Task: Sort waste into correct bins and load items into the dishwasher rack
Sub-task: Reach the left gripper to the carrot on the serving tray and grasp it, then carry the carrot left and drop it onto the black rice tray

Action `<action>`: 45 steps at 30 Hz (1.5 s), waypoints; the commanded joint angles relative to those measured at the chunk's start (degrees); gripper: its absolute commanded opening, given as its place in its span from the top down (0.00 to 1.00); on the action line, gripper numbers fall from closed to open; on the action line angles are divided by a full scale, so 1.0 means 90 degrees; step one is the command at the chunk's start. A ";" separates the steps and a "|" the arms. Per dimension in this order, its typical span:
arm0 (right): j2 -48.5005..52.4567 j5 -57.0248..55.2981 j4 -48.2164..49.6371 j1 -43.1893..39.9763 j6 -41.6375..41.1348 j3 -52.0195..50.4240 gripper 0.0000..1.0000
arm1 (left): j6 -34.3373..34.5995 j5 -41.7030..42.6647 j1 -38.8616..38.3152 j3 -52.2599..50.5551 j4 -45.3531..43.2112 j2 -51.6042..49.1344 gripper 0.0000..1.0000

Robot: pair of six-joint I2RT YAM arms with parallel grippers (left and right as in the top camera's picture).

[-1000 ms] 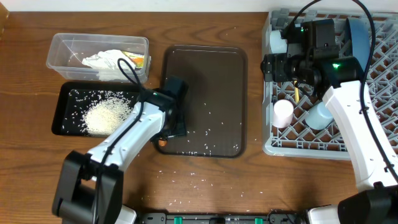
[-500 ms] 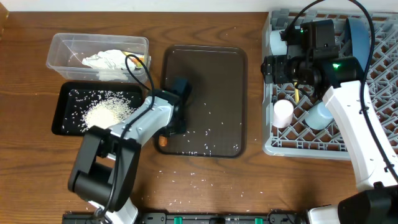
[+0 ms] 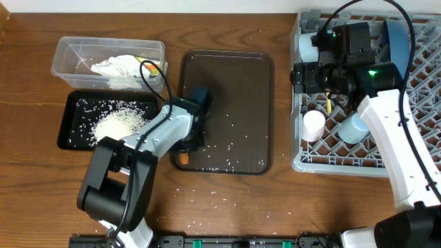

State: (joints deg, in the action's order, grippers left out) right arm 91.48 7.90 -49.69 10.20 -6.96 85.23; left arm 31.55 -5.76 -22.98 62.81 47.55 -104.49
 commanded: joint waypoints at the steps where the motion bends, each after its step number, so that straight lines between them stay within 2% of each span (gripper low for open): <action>1: 0.0017 -0.0044 -0.0005 -0.0046 0.0022 0.0029 0.16 | 0.0002 -0.0080 0.0223 0.0566 0.0340 0.0158 0.86; 6: 0.0017 -0.0070 -0.0005 -0.0046 0.0022 0.0029 0.15 | 0.0002 -0.0087 0.0821 0.1197 0.1039 0.0612 0.86; 10: 0.0017 -0.0070 -0.0005 -0.0046 0.0022 0.0029 0.15 | 0.0010 -0.0333 0.1671 0.1251 0.0971 0.1049 0.84; 14: 0.0017 -0.0068 -0.0005 -0.0046 0.0022 0.0029 0.15 | 0.0080 -0.0653 0.2713 0.1141 0.0503 0.1047 0.83; 17: 0.0017 -0.0068 -0.0005 -0.0046 0.0022 0.0029 0.15 | 0.0406 -0.0629 0.3449 0.0877 -0.0090 0.0877 0.83; 21: 0.0017 -0.0070 -0.0005 -0.0046 0.0022 0.0029 0.15 | 0.0799 -0.0323 0.4000 0.0658 -0.0588 0.0512 0.83; 29: 0.0017 -0.0214 -0.0005 -0.0046 0.0019 0.0029 0.15 | 0.0794 -0.0272 0.4201 0.0631 -0.1086 -0.0182 0.83; 35: 0.0017 -0.0214 -0.0007 -0.0046 0.0019 0.0029 0.14 | 0.0782 -0.0272 0.4201 0.0639 -0.1175 -0.0236 0.63; 42: 0.0015 -0.0211 0.0005 -0.0046 0.0019 0.0029 0.11 | 0.0590 -0.0270 0.4201 0.0986 -0.0782 0.0214 0.58; 45: -0.0034 -0.0211 0.0000 -0.0049 0.0019 0.0034 0.05 | 0.0330 -0.0270 0.4201 0.1161 -0.0600 0.0770 0.53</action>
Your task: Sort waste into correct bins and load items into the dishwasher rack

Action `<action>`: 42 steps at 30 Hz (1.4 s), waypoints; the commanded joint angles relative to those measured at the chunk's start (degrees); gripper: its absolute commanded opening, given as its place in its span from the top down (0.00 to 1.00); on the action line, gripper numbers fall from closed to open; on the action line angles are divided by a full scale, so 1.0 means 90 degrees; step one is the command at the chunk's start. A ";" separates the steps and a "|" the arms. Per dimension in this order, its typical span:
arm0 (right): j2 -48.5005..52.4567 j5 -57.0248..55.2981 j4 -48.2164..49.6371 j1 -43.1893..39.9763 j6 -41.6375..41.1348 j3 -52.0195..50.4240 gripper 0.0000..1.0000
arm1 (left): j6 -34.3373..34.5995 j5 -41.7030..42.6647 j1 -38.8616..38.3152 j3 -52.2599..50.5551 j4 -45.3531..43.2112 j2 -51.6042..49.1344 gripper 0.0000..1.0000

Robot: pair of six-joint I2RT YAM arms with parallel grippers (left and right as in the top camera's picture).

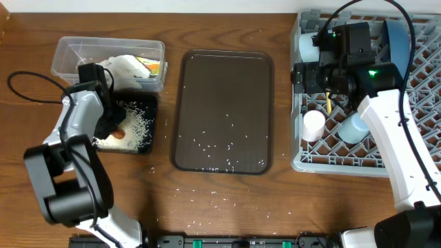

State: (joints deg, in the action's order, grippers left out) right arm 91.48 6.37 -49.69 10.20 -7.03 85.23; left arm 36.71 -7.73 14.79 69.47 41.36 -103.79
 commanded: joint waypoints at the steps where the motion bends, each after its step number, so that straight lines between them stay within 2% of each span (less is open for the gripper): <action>1: -0.0097 -0.0044 -0.0005 -0.0049 0.0027 0.0039 0.02 | -0.0328 -0.0051 0.0005 0.0459 0.0141 0.0937 0.49; 3: -0.0265 -0.0124 -0.0036 -0.0049 0.0027 0.0073 0.01 | -0.0406 -0.0049 0.0005 0.0481 0.0223 0.1455 0.33; 4: -0.0389 -0.0262 -0.0095 -0.0049 0.0027 0.0119 0.01 | -0.0401 -0.0049 0.0005 0.0481 0.0287 0.1695 0.20; 5: -0.0546 -0.0415 -0.0180 -0.0049 0.0027 0.0185 0.01 | -0.0389 -0.0049 0.0002 0.0478 0.0367 0.1948 0.17; 10: -0.1569 -0.1234 -0.0663 -0.0046 0.0027 0.0466 0.01 | -0.0389 -0.0049 0.0005 0.0474 0.0393 0.2841 0.12; 19: -0.3211 -0.1253 -0.0826 -0.0041 0.0027 0.0464 0.01 | -0.0386 -0.0049 0.0005 0.0474 0.0396 0.3242 0.07; 34: -0.4141 -0.1581 -0.1372 -0.0107 0.0053 0.0272 0.01 | -0.0386 -0.0049 0.0005 0.0474 0.0396 0.3220 0.05; 37: -0.4466 -0.1676 -0.0794 -0.0328 0.0240 -0.0270 0.01 | -0.0389 -0.0049 0.0005 0.0474 0.0396 0.3220 0.04; 42: -0.5661 -0.0182 0.1035 -0.0729 0.1880 -0.2254 0.01 | -0.0386 -0.0049 0.0005 0.0474 0.0396 0.3220 0.04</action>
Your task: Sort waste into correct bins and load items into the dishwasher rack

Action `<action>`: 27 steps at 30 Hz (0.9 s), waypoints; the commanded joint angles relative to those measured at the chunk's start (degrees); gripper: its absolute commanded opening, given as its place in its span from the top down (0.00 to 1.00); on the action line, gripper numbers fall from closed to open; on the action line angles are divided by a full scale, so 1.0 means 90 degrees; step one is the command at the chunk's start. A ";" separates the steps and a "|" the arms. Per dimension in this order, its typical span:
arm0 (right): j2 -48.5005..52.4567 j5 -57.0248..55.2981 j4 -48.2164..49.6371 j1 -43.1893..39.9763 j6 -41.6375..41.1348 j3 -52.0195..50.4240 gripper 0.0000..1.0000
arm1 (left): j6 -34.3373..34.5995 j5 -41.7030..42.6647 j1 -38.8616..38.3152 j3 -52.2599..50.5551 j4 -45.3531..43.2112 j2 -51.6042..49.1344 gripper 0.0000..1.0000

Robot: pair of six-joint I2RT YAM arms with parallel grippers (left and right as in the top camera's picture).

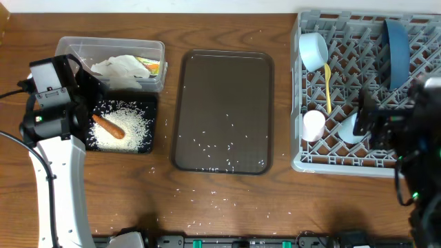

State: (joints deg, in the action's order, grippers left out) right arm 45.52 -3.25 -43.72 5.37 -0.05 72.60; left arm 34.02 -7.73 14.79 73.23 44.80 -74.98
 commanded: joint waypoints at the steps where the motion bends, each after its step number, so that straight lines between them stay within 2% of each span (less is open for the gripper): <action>1: -0.0852 0.1129 0.0719 -0.0267 0.1156 -0.1326 0.01 | -0.0087 -0.0049 0.0005 0.0056 0.0015 0.0019 0.04; 7: -0.2429 0.1452 0.2392 -0.0345 0.0765 -0.3990 0.01 | -0.0090 -0.0049 0.0005 0.0056 0.0015 0.0019 0.04; 14: -0.3767 0.1413 0.3449 -0.0325 -0.0202 -0.6256 0.01 | -0.0090 -0.0049 0.0005 0.0056 0.0015 0.0019 0.04; 20: -0.4716 0.1411 0.3796 -0.0112 -0.0204 -0.7303 0.01 | -0.0090 -0.0049 0.0005 0.0056 0.0015 0.0019 0.04; 27: -0.4993 0.1411 0.4058 -0.0005 -0.0202 -0.7822 0.01 | -0.0090 -0.0049 0.0005 0.0056 0.0015 0.0019 0.04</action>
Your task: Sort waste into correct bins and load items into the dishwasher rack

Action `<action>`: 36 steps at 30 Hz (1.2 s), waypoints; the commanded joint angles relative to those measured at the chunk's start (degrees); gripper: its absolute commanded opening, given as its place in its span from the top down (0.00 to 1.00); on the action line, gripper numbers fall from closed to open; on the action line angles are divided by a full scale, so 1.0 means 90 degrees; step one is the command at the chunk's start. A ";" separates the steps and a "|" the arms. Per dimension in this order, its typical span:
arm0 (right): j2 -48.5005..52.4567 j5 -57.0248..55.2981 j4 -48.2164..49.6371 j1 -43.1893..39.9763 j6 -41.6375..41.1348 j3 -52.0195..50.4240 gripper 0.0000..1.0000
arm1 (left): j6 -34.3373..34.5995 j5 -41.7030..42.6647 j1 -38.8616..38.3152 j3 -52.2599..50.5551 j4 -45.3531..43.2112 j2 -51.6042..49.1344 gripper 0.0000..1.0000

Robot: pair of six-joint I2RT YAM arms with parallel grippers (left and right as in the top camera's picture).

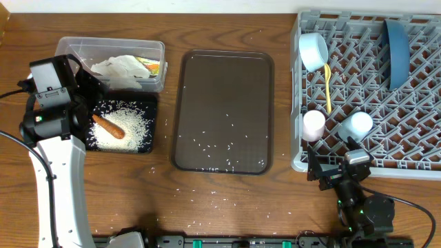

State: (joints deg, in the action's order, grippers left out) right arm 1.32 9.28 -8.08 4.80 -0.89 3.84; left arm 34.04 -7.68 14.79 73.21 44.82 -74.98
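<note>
An orange stick-like food piece (109, 126) lies on the white rice in the black tray (157, 127) at the left. Behind that tray a clear bin (110, 45) holds crumpled paper waste. The brown serving tray (224, 96) in the middle carries only scattered rice grains. At the right, the grey dishwasher rack (413, 96) holds a white mug (313, 48), a yellow utensil (328, 86), a blue plate (396, 41) and two white cups (313, 125). My left gripper (88, 96) hangs at the black tray's left rim. My right gripper (329, 173) sits low, off the rack's front left corner. Neither gripper's jaws show clearly.
Loose rice grains (207, 196) are strewn on the wooden table in front of the brown tray. The left arm's white link runs down the left side. The right arm's base sits at the front edge below the rack.
My right arm has left the rack's front right part and now sits folded low at the table's front edge. The second white cup shows in full. My left arm has not moved.
First my left gripper was down on the orange piece at the brown tray's front left, and my right arm hung over the rack. Then the left gripper held the piece over the black tray. Afterwards the piece lay on the rice and both arms had drawn back.
</note>
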 commanded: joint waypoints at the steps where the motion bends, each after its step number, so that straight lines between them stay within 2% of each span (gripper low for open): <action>1: -0.0085 -0.0002 0.0180 0.0058 -0.0109 -0.0240 0.01 | -0.0090 -0.0053 0.0005 0.0058 0.0012 0.0019 0.04; 5: -0.0095 -0.0005 0.0529 0.0058 -0.0109 -0.0389 0.01 | -0.0090 -0.0053 0.0005 0.0058 0.0012 0.0019 0.04; 36: -0.0112 -0.0002 0.0532 0.0058 -0.0112 -0.0393 0.01 | -0.0092 -0.0053 0.0005 0.0058 0.0012 0.0019 0.03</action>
State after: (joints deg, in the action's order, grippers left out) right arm 0.93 9.21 -3.38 4.80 -1.06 0.58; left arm 34.02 -7.68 14.79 73.21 44.82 -74.98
